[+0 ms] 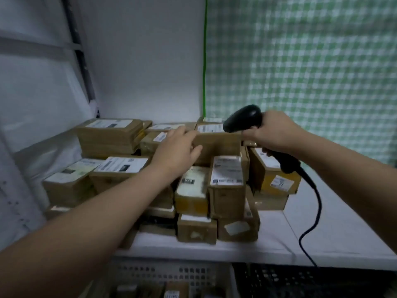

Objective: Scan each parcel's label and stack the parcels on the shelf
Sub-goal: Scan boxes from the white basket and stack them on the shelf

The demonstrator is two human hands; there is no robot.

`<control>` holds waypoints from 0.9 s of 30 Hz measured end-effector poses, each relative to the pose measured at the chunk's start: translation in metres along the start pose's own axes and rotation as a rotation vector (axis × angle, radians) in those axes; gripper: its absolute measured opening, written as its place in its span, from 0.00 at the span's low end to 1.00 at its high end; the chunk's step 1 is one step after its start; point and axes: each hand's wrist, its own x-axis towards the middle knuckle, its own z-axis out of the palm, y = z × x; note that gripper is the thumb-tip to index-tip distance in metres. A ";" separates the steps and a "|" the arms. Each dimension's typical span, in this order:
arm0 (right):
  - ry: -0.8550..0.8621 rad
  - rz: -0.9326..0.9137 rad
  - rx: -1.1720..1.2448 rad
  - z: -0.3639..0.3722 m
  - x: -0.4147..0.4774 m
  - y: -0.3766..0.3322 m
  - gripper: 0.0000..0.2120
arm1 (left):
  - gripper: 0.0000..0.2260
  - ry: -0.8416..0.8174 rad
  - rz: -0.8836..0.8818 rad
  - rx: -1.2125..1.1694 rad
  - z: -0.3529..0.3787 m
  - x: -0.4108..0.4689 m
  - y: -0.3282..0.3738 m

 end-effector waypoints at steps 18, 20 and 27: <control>-0.548 0.299 0.387 0.266 -0.225 0.034 0.12 | 0.21 -0.494 -0.329 -0.127 0.113 -0.348 -0.115; -0.573 0.346 0.426 0.298 -0.232 0.039 0.11 | 0.15 -0.548 -0.478 -0.090 0.126 -0.370 -0.128; -0.713 0.325 0.271 0.397 -0.232 0.046 0.12 | 0.18 -0.888 -0.793 0.080 0.192 -0.434 -0.170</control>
